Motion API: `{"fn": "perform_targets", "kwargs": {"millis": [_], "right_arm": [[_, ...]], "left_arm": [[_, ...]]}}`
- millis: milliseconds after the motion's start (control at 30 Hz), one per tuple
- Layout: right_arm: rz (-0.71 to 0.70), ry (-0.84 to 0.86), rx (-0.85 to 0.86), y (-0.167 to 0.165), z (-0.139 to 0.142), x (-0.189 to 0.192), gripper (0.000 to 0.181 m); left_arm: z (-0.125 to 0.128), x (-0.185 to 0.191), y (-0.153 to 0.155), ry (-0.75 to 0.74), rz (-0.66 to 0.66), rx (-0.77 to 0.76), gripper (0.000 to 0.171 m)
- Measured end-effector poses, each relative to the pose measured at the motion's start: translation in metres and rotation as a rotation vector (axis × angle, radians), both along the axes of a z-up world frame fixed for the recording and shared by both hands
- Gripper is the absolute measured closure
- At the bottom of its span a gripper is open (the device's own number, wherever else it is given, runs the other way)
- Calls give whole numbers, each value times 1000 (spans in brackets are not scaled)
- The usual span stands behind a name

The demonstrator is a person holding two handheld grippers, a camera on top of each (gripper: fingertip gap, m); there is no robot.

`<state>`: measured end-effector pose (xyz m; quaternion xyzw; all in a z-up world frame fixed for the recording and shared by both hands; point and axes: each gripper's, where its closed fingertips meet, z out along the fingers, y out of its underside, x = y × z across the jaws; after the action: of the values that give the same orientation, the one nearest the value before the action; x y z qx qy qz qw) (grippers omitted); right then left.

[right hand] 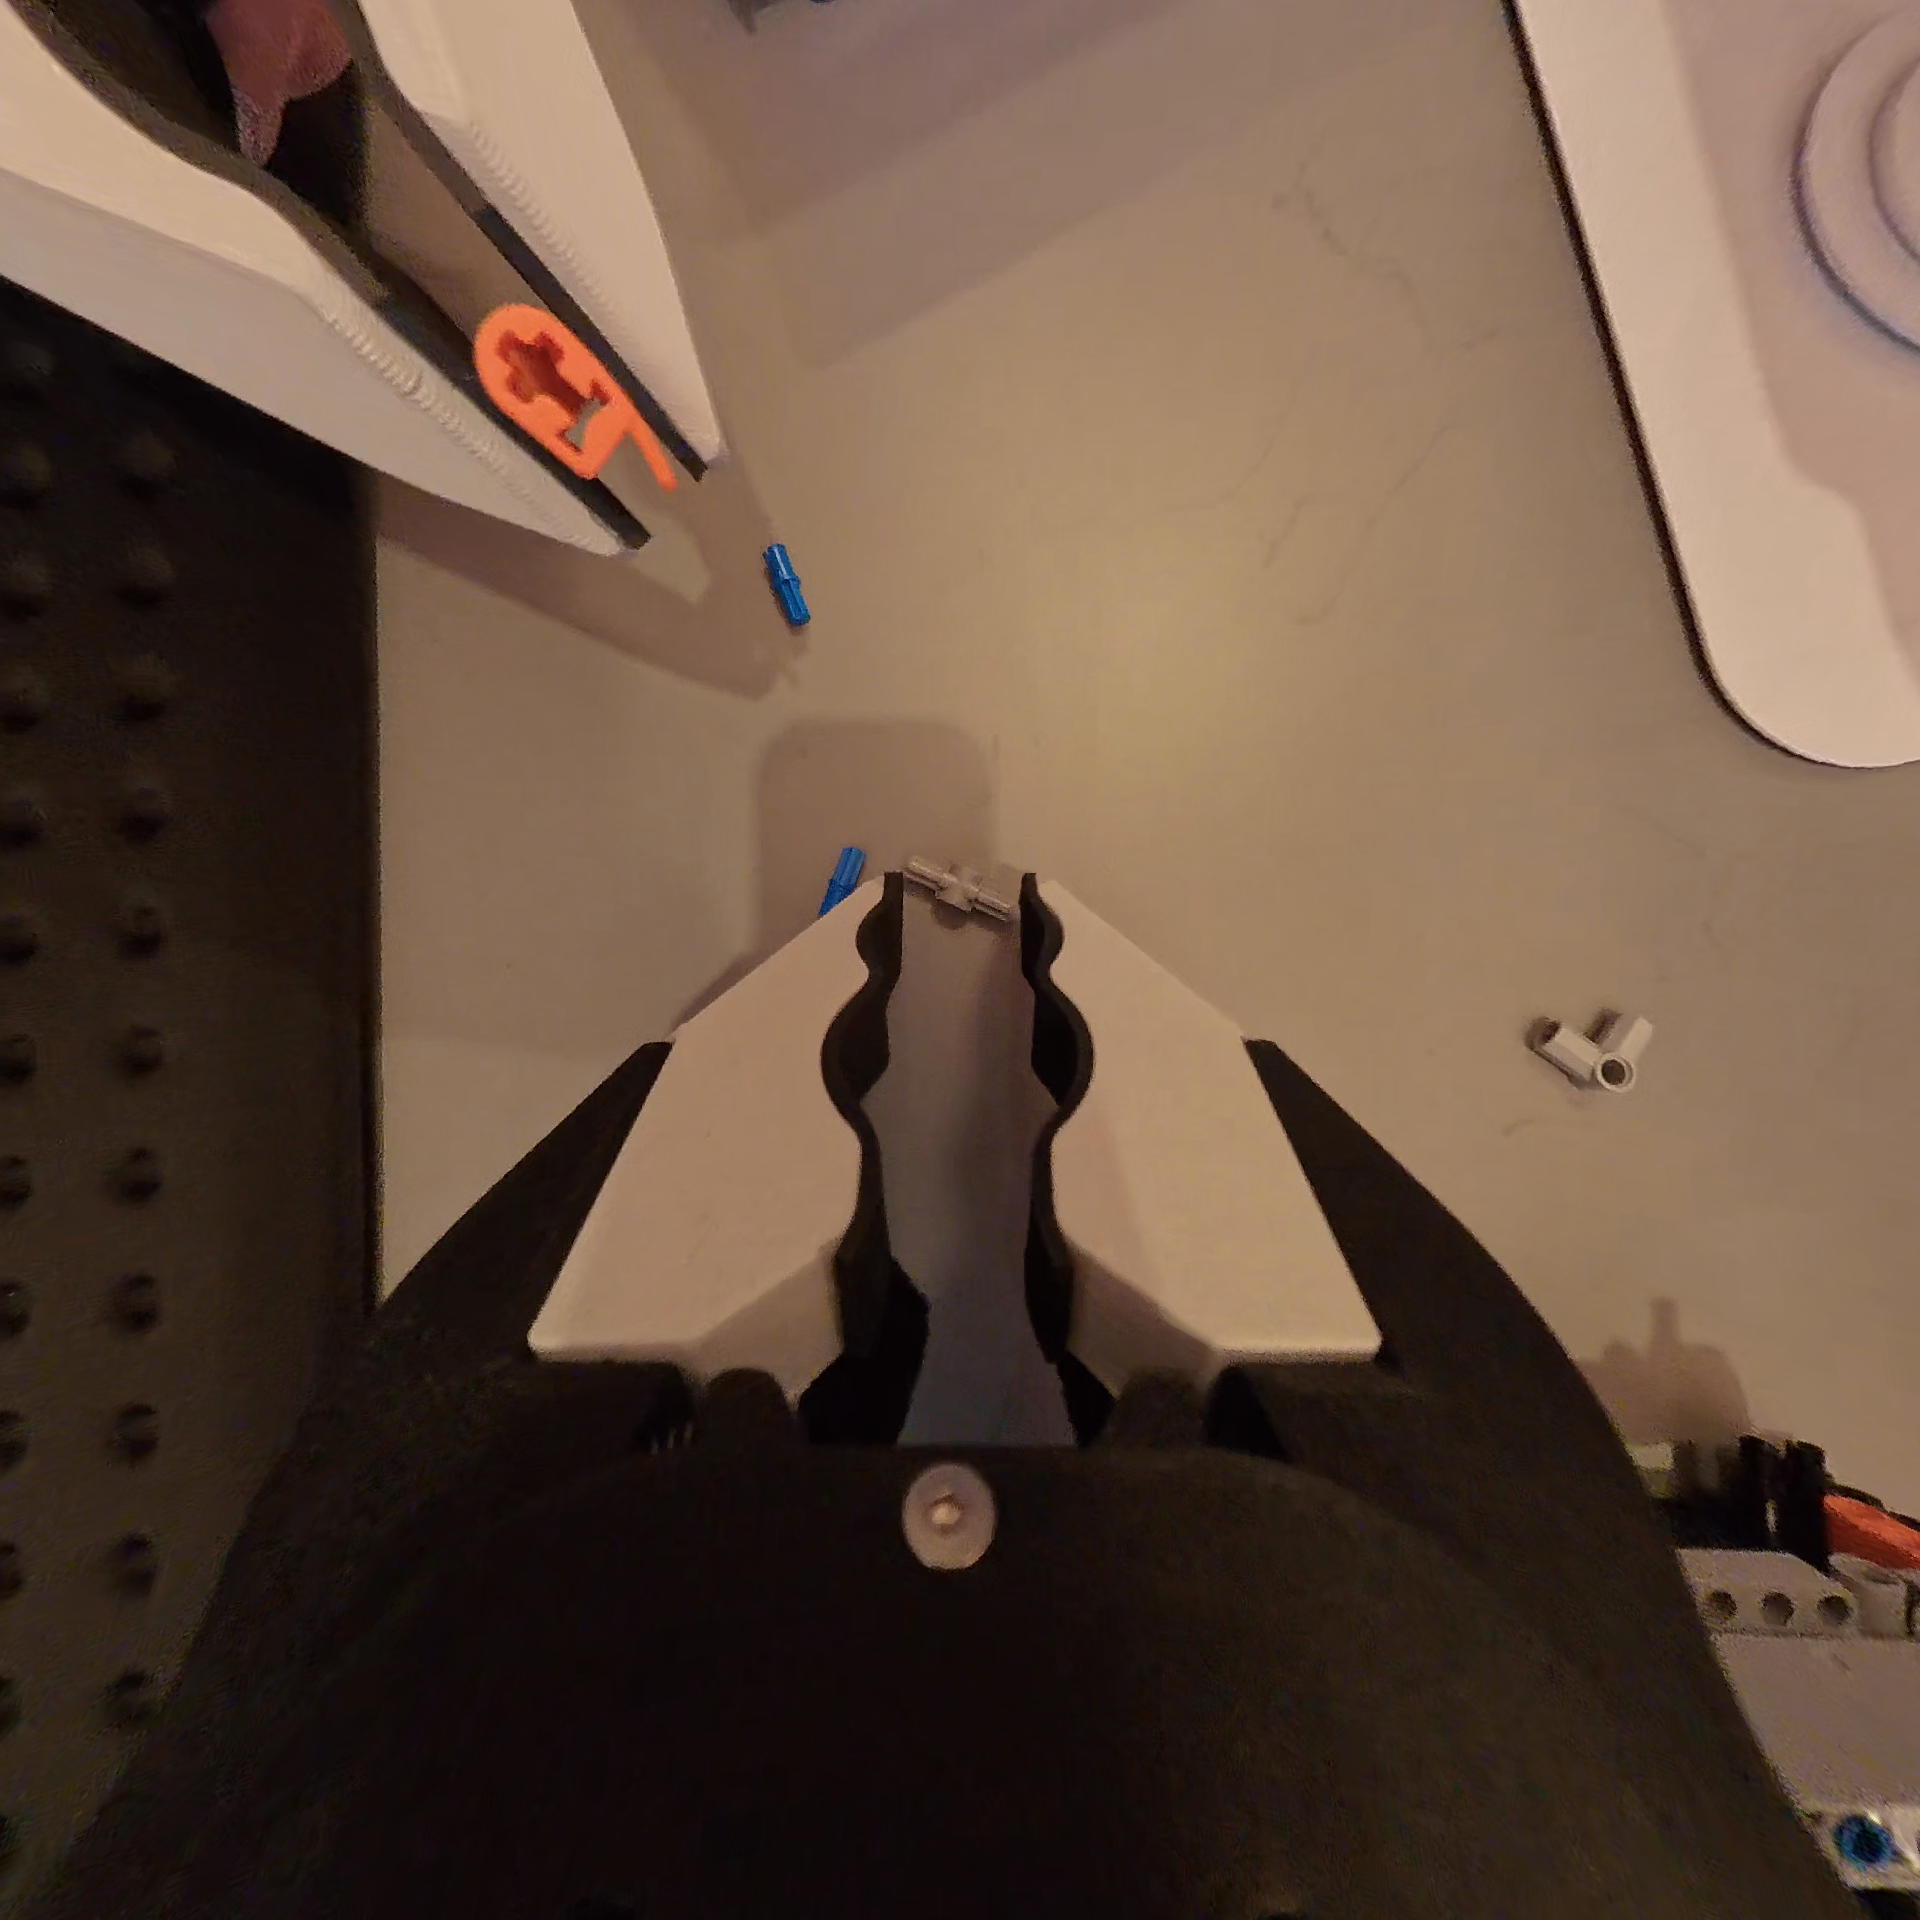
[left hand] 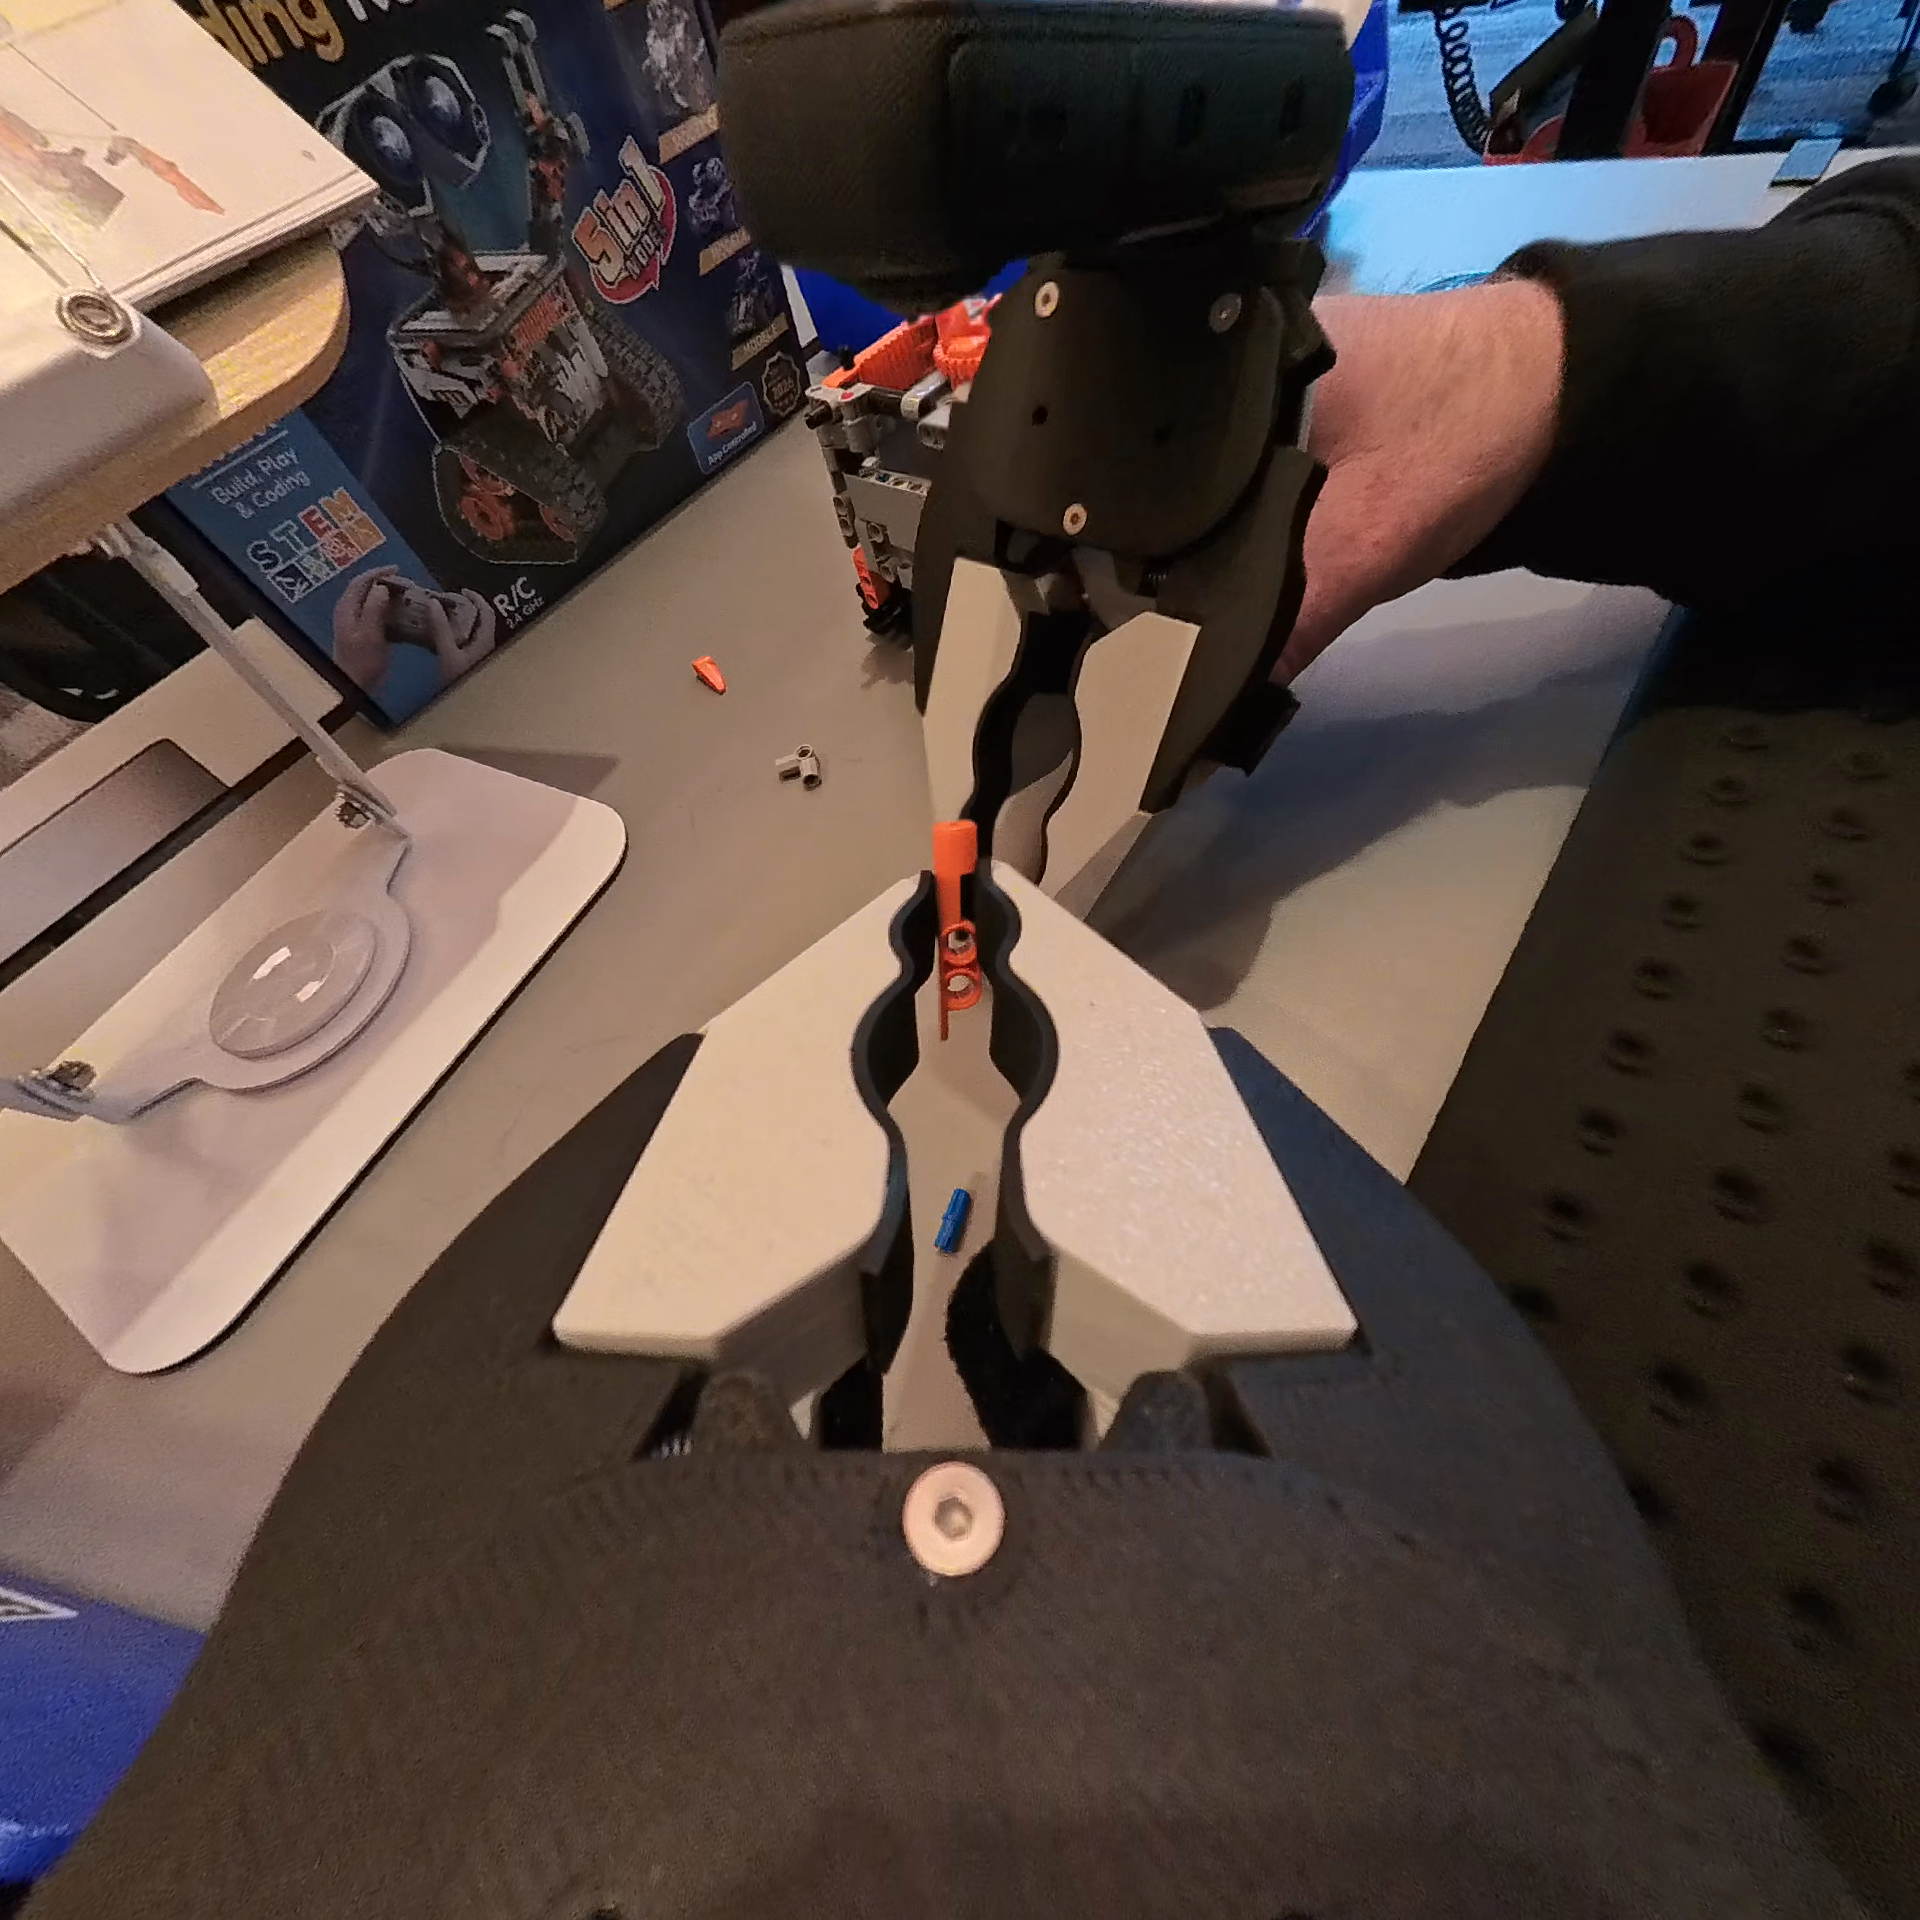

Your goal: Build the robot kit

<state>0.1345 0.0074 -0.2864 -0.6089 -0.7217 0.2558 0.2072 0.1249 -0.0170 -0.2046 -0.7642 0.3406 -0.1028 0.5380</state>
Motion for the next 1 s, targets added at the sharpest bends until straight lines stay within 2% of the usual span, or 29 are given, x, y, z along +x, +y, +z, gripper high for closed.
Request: {"fn": "perform_targets", "kwargs": {"millis": [300, 1000], "right_arm": [[36, -28, -24, -7, -9, 0, 177], [29, -5, -49, -9, -2, 4, 174]], "left_arm": [[-1, 2, -1, -21, -13, -8, 167], [3, -2, 2, -38, 18, 14, 167]]}}
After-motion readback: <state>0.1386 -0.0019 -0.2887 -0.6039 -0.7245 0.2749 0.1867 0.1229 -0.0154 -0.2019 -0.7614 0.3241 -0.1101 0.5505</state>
